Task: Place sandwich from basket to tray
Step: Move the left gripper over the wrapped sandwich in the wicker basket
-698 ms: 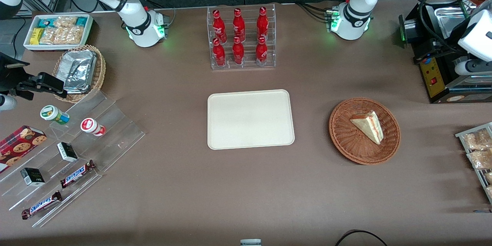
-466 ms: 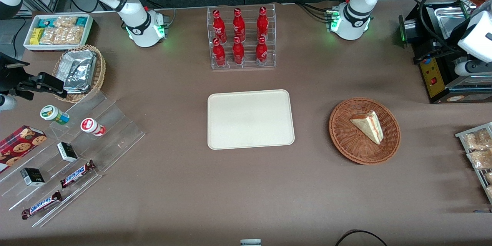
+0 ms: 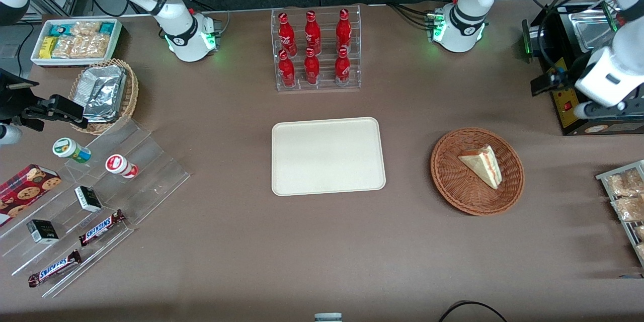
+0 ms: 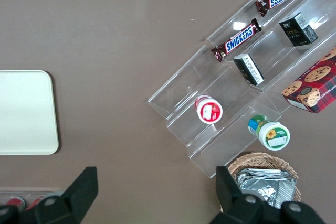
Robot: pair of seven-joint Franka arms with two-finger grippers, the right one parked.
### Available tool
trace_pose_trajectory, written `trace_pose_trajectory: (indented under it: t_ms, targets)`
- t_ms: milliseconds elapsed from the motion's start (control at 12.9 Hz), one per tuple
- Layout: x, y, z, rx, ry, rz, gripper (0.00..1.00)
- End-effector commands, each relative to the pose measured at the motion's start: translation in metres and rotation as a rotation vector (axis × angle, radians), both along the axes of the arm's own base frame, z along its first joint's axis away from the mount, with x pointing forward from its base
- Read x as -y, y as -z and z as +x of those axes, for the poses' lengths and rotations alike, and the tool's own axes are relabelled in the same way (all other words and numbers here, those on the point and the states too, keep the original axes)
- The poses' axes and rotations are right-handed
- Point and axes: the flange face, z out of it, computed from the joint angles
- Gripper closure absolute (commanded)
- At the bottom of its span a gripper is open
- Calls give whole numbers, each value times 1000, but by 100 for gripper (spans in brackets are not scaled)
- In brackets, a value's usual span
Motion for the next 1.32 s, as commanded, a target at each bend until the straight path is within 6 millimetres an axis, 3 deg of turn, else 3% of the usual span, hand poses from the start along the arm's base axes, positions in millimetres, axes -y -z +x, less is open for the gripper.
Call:
trace_pose_trajectory:
  t_ms: [0, 155, 388, 776, 1241]
  targets:
    - [-2, 35, -7, 18, -6, 11, 0]
    - [-2, 73, -7, 59, -44, 17, 0]
    - [0, 115, -3, 136, -162, 29, 0]
    - [6, 166, 10, 247, -421, 36, 0]
    - [17, 218, 21, 269, -594, 42, 0]
